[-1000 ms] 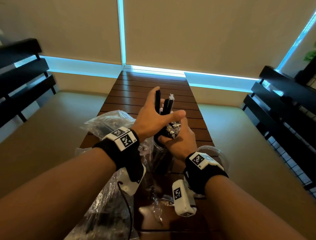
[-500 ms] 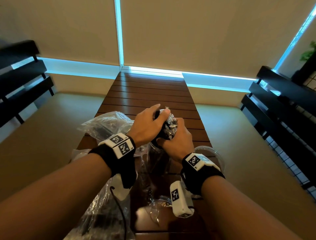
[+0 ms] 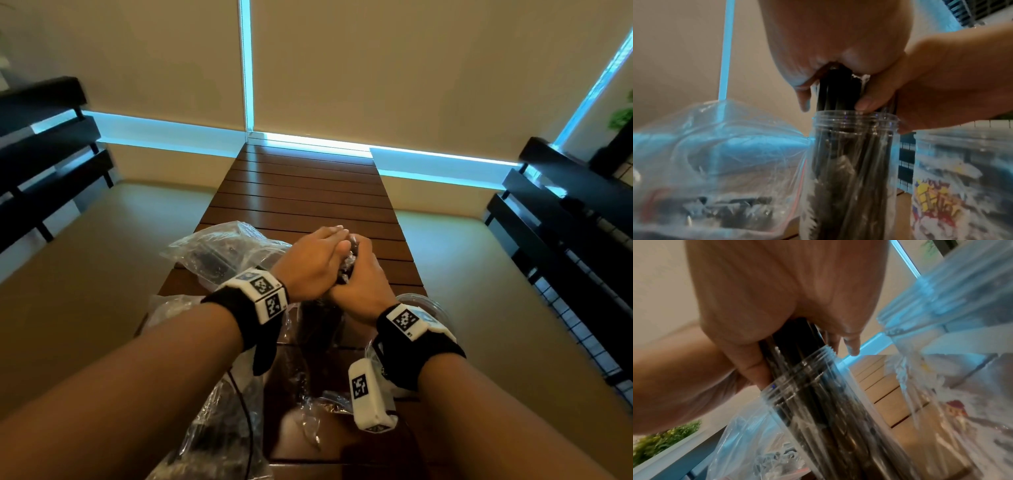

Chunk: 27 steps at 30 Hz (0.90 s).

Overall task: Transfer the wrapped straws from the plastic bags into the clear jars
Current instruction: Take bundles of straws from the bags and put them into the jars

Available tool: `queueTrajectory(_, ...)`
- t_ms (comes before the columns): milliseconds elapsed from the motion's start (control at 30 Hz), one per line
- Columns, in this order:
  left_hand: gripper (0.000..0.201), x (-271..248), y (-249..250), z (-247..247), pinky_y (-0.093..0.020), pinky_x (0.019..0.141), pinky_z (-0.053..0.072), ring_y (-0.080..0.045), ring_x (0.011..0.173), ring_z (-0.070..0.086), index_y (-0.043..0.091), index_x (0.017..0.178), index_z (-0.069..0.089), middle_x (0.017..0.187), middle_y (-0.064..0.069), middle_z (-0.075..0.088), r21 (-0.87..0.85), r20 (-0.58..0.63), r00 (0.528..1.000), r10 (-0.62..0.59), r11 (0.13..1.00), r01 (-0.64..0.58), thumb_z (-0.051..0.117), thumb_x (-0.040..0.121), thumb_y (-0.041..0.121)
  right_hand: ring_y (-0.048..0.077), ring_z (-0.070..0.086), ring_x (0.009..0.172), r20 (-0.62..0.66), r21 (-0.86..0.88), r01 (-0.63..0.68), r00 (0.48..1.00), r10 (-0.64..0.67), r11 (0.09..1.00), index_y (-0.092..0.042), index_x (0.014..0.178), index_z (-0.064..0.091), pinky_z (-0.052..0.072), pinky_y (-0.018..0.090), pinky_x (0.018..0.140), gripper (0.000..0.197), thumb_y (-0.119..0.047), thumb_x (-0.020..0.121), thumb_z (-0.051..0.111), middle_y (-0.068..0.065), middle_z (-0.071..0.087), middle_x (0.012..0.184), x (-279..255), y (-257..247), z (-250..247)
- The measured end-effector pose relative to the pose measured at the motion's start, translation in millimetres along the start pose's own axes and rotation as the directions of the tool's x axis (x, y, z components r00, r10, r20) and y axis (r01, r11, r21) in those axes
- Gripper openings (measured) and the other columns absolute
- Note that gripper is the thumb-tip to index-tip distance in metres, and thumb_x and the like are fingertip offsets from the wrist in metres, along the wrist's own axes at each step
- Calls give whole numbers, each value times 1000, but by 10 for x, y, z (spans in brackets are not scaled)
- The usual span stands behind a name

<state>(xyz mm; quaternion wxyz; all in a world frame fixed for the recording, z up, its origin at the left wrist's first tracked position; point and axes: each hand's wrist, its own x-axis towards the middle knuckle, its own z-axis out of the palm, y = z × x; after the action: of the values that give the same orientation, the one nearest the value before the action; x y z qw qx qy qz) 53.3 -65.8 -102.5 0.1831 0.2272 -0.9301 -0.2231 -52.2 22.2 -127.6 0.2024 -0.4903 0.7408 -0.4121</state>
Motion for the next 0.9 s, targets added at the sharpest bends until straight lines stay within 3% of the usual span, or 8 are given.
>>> queueTrajectory(133,69,1,91,-71,-54,122,6,-17,152,7,15,156,22,164,-1,16,-78,64,989,-132,988,137,12,102,56,21,44,126,-3,27,35,999,-35,999,-29,149,14,46,42,103,118,-35,54,85,7,34,142,17,-2,-33)
queueTrajectory(333,97,-20,66,-81,-53,112,36,-28,134,45,6,143,37,146,-14,46,-444,217,967,-133,869,220,15,86,82,6,54,93,-78,-232,75,992,-95,970,-25,126,42,57,29,69,80,-61,60,68,-1,51,117,110,-72,140)
queueTrajectory(433,84,-37,102,-250,-39,118,21,-12,141,30,14,156,18,153,7,31,-578,90,963,-253,775,257,19,94,71,15,48,111,-81,-281,11,996,-35,960,-30,132,38,54,42,87,96,-66,50,73,-2,42,125,77,-129,69)
queueTrajectory(567,33,-76,-188,-551,-30,89,45,-16,106,55,17,117,56,116,0,57,-403,-215,882,-419,861,310,45,101,44,28,26,142,-134,-313,-4,990,-40,950,-35,151,3,29,59,111,139,-87,40,69,4,18,156,-41,-383,-129)
queueTrajectory(633,59,-152,-436,-596,-41,96,48,-25,119,51,19,132,50,134,-9,47,-85,-179,862,-475,880,467,65,86,53,26,22,144,-184,-310,51,977,-112,949,-35,152,5,25,60,113,137,-92,41,62,3,17,158,-51,-546,-165)
queueTrajectory(733,105,-293,-703,-496,-48,108,42,-36,136,36,17,149,28,150,-18,25,222,-5,783,-621,763,607,72,69,70,21,38,131,-289,-418,93,929,-229,904,-34,139,38,32,48,109,95,-82,61,63,0,38,142,-28,-755,-146)
queueTrajectory(800,97,-364,-831,-405,-40,99,44,-35,132,42,10,147,29,149,-21,31,208,-17,734,-679,716,667,75,75,55,19,49,110,-310,-534,220,848,-430,817,-28,114,58,40,38,94,46,-57,79,66,-2,53,119,-16,-869,-60)
queueTrajectory(900,57,-425,-901,-388,-33,78,41,-31,115,55,5,135,42,130,-17,54,109,-93,722,-686,714,692,66,90,32,18,52,86,-30,-595,462,805,-592,658,-17,91,64,44,33,71,10,-26,89,60,0,61,91,-21,-1046,166)
